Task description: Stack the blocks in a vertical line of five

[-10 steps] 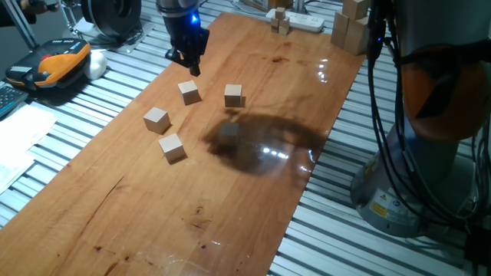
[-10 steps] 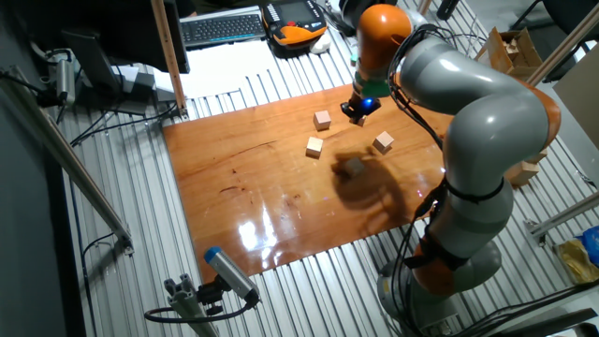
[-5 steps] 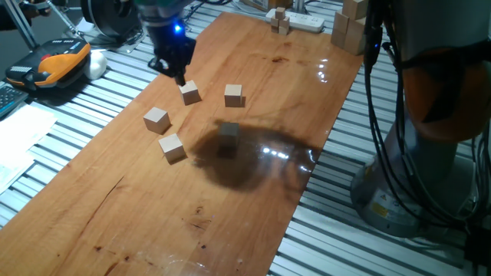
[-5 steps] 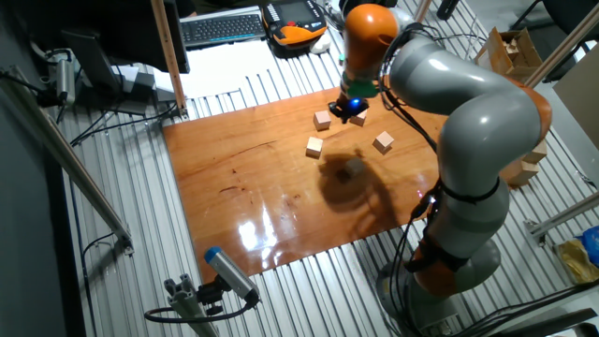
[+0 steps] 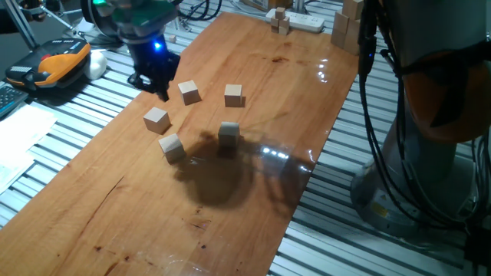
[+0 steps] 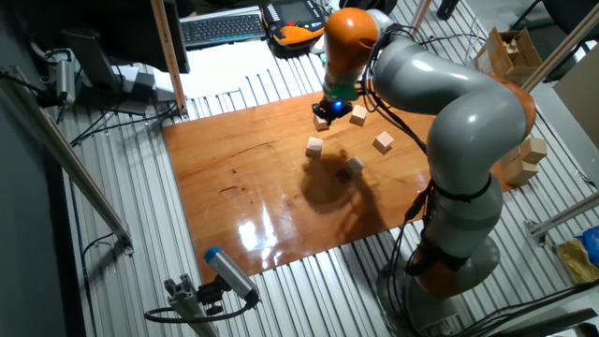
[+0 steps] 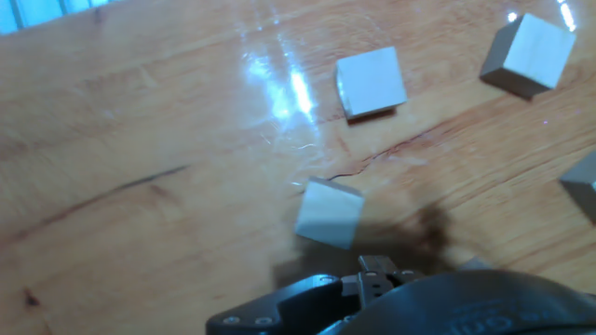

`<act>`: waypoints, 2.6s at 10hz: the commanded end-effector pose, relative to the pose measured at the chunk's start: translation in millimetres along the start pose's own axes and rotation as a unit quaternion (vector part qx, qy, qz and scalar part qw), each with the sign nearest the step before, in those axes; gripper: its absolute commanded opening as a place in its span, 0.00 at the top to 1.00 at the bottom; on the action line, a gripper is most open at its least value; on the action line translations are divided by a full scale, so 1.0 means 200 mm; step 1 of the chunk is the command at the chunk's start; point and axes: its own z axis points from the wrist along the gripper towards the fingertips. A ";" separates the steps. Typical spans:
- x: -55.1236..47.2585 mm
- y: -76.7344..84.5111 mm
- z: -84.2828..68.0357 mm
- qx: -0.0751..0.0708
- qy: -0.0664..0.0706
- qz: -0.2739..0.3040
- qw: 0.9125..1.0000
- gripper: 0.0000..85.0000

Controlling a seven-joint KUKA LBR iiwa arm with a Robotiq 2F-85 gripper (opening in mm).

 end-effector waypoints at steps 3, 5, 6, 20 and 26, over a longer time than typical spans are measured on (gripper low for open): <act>-0.01 0.05 0.02 -0.007 0.000 0.061 0.998 1.00; -0.01 0.08 0.04 -0.004 -0.002 0.078 0.997 1.00; -0.01 0.09 0.04 -0.005 -0.001 0.081 0.997 1.00; -0.03 0.12 0.15 0.005 0.006 0.091 0.996 0.60; -0.02 0.12 0.16 0.010 -0.011 0.133 0.991 0.00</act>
